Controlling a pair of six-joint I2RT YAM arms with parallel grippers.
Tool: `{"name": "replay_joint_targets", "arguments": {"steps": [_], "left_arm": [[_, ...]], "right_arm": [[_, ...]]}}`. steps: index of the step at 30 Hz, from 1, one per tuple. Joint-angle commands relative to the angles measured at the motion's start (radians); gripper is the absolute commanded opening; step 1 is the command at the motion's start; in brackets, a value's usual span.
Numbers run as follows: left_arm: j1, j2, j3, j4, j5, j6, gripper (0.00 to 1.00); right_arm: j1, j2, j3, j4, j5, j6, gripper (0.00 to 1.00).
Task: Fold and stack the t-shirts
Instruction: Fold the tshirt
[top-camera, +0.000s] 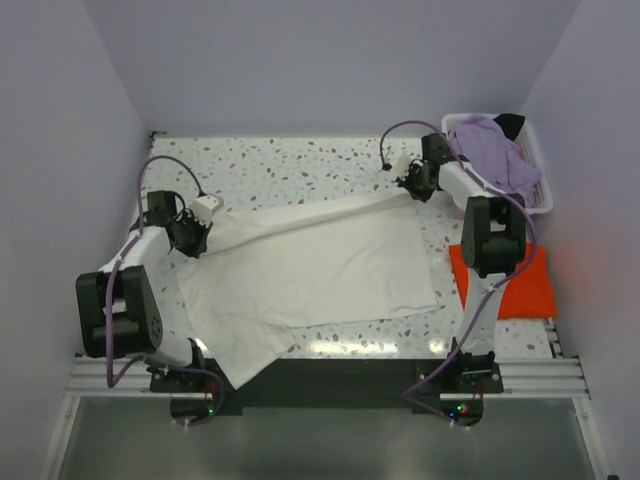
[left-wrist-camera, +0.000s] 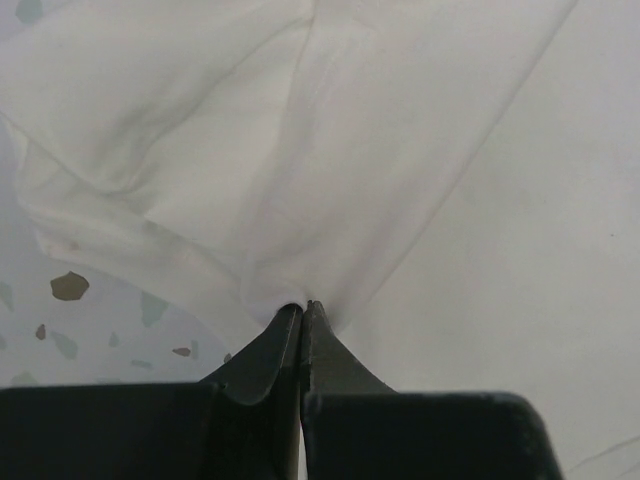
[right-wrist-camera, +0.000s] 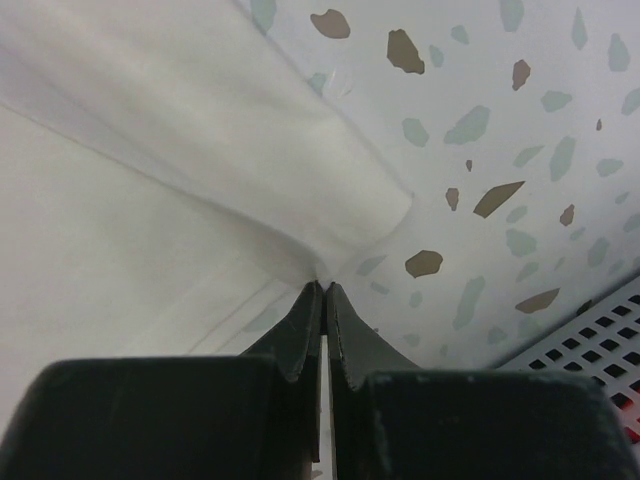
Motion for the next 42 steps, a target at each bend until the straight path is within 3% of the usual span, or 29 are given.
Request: {"name": "replay_joint_targets", "arguments": {"steps": [1,5,11,16,30,42], "left_arm": [[-0.002,0.029,-0.015,0.013,-0.061,-0.02,0.0],[-0.002,0.057,0.011,0.007,-0.059,-0.049,0.0],[-0.001,0.054,0.17,-0.08,-0.021,-0.045,0.0],[0.018,0.041,0.248,-0.158,-0.033,0.018,0.0],[0.021,0.021,0.129,-0.145,-0.091,0.097,0.0],[0.022,0.017,0.209,-0.18,-0.069,0.098,0.0]], "right_arm": [[-0.001,0.013,0.0,-0.015,0.022,-0.044,0.0],[0.002,0.008,0.002,-0.027,0.026,-0.036,0.0],[0.004,-0.021,0.069,-0.093,0.013,-0.027,0.0],[0.004,-0.091,0.002,-0.102,0.013,-0.058,0.0],[0.005,-0.134,-0.162,-0.107,0.03,-0.096,0.0],[0.004,-0.171,-0.101,-0.185,0.01,-0.076,0.0]]}}
